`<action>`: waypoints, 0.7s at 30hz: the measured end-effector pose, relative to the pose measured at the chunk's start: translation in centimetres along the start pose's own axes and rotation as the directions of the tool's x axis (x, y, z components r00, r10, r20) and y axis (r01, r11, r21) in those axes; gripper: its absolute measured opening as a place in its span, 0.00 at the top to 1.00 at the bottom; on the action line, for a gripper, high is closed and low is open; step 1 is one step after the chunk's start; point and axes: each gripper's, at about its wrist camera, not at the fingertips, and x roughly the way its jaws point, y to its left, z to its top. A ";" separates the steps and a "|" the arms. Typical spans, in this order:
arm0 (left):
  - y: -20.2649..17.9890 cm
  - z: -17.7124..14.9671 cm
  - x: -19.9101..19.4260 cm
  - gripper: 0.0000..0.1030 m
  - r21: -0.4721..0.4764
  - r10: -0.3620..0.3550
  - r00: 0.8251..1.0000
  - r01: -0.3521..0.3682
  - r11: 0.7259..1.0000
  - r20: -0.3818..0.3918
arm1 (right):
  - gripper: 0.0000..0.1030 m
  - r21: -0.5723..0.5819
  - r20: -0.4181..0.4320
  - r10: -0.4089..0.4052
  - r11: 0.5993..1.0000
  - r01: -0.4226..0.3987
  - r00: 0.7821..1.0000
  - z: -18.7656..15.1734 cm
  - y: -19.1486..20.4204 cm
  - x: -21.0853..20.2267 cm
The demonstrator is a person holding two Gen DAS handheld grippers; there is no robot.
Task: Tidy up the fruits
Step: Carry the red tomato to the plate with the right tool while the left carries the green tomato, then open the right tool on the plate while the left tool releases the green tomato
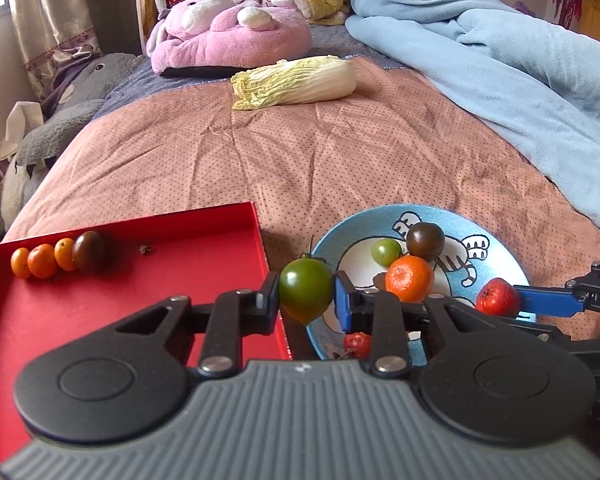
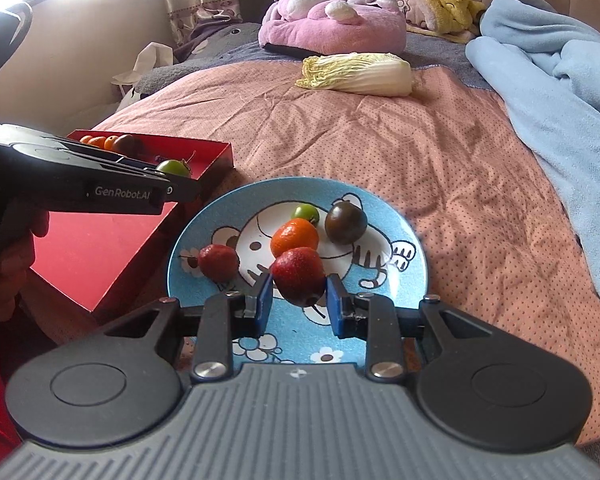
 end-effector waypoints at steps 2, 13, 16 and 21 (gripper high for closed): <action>-0.6 -0.1 0.3 0.69 0.012 -0.011 1.000 0.011 1.000 -0.007 | 0.67 0.013 -0.005 -0.002 1.000 0.003 1.000 -0.3 -0.3 0.2; -3.4 0.3 2.3 0.69 0.067 -0.039 0.999 0.041 0.997 -0.034 | 0.67 0.048 -0.023 0.002 0.999 -0.001 1.000 -1.2 -1.9 1.5; -4.0 0.4 2.8 0.69 0.072 -0.046 0.998 0.049 0.996 -0.040 | 0.67 0.054 -0.024 0.004 0.999 -0.003 1.000 -1.3 -2.2 1.7; -4.7 0.4 3.3 0.69 0.087 -0.051 0.998 0.054 0.995 -0.044 | 0.67 0.061 -0.029 0.007 0.998 -0.005 1.000 -1.5 -2.3 1.9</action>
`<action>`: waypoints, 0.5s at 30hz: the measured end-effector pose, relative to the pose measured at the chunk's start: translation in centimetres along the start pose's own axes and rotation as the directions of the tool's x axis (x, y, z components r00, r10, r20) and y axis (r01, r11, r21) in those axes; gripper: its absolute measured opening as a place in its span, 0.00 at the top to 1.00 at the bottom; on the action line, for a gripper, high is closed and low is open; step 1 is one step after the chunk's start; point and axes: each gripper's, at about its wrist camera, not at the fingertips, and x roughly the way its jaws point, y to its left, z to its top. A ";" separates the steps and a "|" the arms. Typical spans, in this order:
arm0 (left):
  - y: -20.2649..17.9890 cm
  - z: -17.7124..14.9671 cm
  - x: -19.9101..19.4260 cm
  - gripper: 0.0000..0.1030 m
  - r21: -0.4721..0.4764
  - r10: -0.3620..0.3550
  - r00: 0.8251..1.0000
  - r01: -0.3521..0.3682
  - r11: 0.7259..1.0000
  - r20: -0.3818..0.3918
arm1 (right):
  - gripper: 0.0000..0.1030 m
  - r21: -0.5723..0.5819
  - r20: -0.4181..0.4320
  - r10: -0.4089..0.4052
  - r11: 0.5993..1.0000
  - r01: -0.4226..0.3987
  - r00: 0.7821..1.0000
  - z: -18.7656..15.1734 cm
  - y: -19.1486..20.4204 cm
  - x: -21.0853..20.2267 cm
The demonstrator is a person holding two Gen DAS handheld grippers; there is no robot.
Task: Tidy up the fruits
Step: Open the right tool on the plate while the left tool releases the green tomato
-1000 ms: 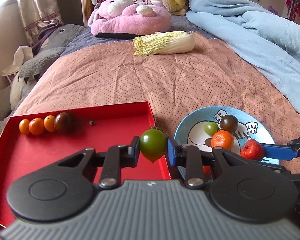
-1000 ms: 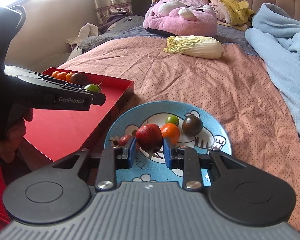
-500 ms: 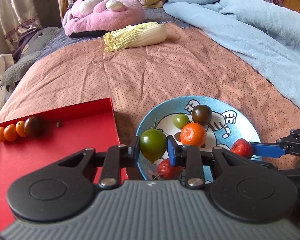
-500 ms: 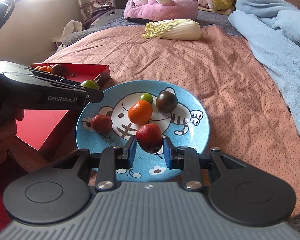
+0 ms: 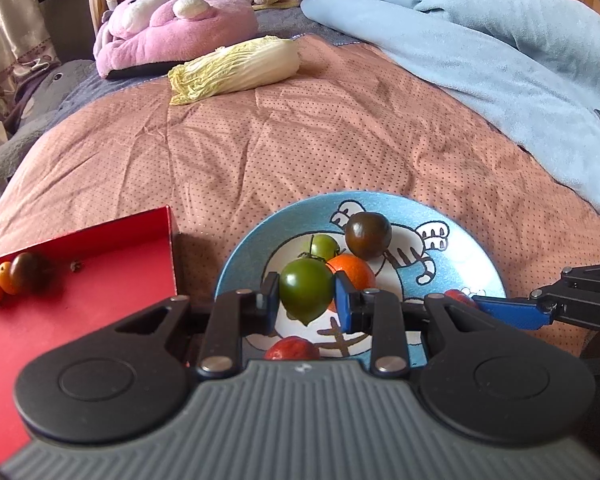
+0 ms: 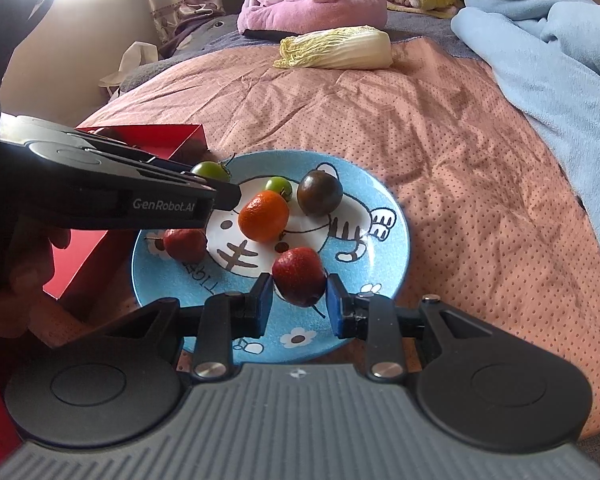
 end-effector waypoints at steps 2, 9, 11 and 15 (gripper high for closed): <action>-0.1 0.1 0.2 0.69 0.003 0.002 1.000 -0.002 1.000 -0.002 | 0.67 0.000 -0.001 0.001 1.000 -0.001 1.000 0.0 0.0 0.1; -0.2 0.2 0.6 0.69 0.000 0.001 1.000 -0.001 1.000 -0.004 | 0.67 0.001 0.000 0.001 1.000 -0.001 1.000 0.0 0.0 0.1; -0.3 0.2 0.6 0.69 0.005 0.001 1.000 -0.001 1.000 -0.003 | 0.67 0.002 0.001 0.001 1.000 -0.001 1.000 0.0 0.0 0.1; -0.6 0.2 0.6 0.69 0.009 -0.003 1.000 0.003 1.000 -0.003 | 0.67 0.001 0.011 -0.005 1.000 0.005 1.000 0.1 0.1 -0.1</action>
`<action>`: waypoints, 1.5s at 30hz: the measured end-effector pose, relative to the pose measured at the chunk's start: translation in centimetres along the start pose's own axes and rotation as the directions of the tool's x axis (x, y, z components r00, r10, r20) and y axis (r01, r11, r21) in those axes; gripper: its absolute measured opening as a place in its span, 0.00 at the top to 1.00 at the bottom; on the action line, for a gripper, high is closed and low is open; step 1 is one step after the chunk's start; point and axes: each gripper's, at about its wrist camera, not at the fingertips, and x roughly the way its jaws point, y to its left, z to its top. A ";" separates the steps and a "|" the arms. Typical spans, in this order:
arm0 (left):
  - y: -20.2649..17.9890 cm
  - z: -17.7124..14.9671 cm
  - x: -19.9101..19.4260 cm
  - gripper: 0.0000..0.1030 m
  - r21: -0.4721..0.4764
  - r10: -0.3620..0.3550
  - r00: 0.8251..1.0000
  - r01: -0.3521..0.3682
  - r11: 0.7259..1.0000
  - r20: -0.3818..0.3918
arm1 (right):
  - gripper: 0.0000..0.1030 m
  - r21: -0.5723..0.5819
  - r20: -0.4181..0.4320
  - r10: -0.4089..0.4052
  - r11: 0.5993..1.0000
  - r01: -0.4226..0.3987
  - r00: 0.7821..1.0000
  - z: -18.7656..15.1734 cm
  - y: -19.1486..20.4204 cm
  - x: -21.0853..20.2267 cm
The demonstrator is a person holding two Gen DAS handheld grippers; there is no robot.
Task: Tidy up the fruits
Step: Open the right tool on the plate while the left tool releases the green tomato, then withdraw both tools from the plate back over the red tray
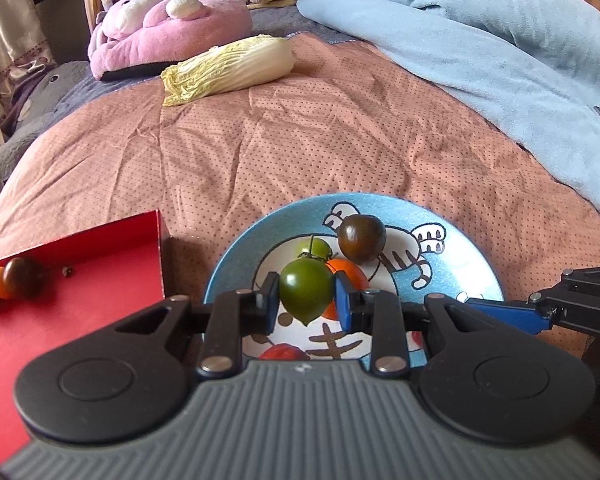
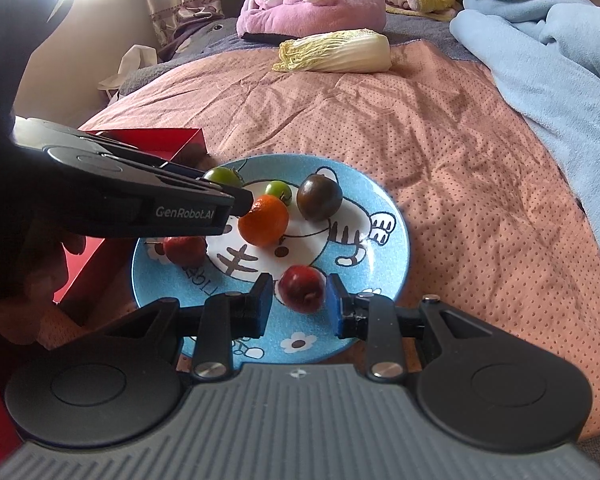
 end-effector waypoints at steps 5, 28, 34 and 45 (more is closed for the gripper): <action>-0.4 -0.1 0.0 0.68 0.011 -0.012 1.000 0.013 1.000 -0.006 | 0.66 0.000 -0.001 -0.004 1.000 0.004 1.000 0.0 0.1 -0.2; -0.3 -0.3 -2.4 0.54 0.021 -0.041 0.999 0.041 0.999 0.011 | 0.44 -0.026 0.028 -0.014 1.000 0.015 1.000 1.0 1.5 -2.0; 1.0 -0.1 -3.9 0.54 0.003 -0.031 0.999 0.031 1.000 0.040 | 0.42 -0.057 0.043 -0.006 0.998 0.008 0.999 1.9 2.9 -2.3; 5.2 -0.8 -5.9 0.54 -0.041 0.031 0.998 -0.028 0.999 0.062 | 0.37 -0.103 0.049 0.053 0.994 -0.048 0.997 3.6 7.2 -2.1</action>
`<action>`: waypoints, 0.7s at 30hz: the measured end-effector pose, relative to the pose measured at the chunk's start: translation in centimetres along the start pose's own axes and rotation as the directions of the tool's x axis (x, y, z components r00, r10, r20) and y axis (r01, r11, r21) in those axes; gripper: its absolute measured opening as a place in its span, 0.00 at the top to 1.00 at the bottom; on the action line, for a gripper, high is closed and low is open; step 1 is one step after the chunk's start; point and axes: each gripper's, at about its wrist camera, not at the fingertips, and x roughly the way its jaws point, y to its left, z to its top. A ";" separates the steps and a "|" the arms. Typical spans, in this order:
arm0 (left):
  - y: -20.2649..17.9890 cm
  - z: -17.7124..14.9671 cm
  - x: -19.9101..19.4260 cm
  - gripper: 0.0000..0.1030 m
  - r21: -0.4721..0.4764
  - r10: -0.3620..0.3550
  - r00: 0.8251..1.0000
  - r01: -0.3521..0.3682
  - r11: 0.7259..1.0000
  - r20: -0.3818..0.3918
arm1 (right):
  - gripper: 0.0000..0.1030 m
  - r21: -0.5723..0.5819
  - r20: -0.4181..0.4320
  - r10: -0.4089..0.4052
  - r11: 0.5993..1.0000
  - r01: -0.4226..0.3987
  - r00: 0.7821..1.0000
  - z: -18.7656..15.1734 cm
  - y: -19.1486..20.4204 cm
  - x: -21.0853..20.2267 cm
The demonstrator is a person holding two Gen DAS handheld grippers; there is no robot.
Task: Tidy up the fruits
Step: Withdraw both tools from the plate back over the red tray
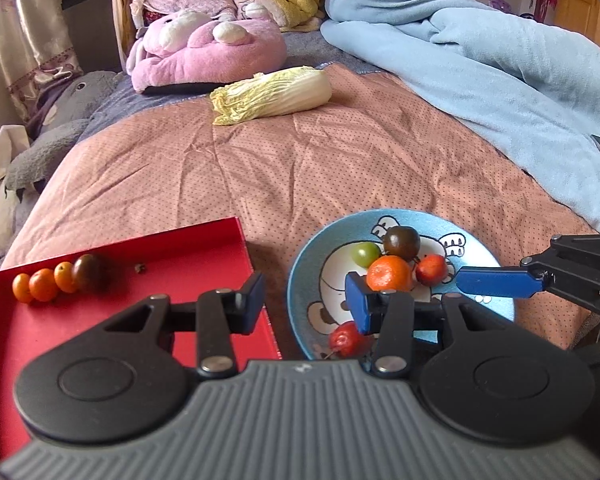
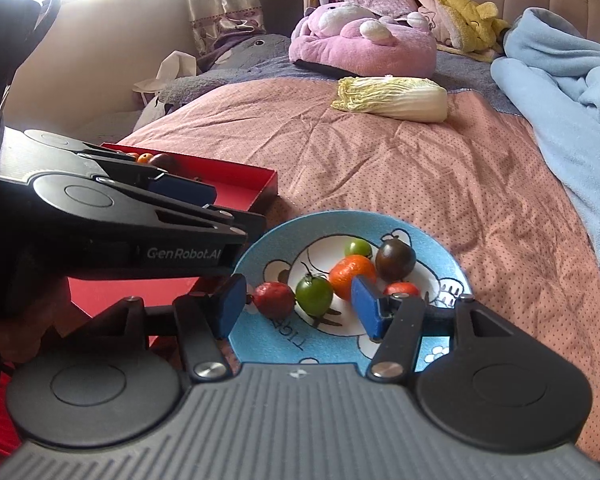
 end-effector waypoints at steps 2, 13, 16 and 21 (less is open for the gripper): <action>0.9 -0.1 -0.3 0.54 -0.010 0.013 1.000 -0.013 1.000 0.002 | 0.37 -0.008 0.001 0.013 1.000 -0.013 1.000 0.5 0.8 0.2; 6.3 -0.4 -1.7 0.54 -0.079 0.088 0.996 -0.087 0.993 0.015 | 0.37 -0.074 0.008 0.073 0.995 -0.073 0.997 3.7 5.2 2.0; 7.6 -0.4 -1.8 0.54 -0.095 0.106 0.994 -0.105 0.990 0.012 | 0.37 -0.088 0.007 0.087 0.992 -0.086 0.996 4.6 6.3 2.8; 9.9 -0.3 -1.6 0.54 -0.123 0.134 0.991 -0.132 0.984 0.006 | 0.37 -0.103 0.006 0.104 0.989 -0.103 0.995 5.8 7.7 3.9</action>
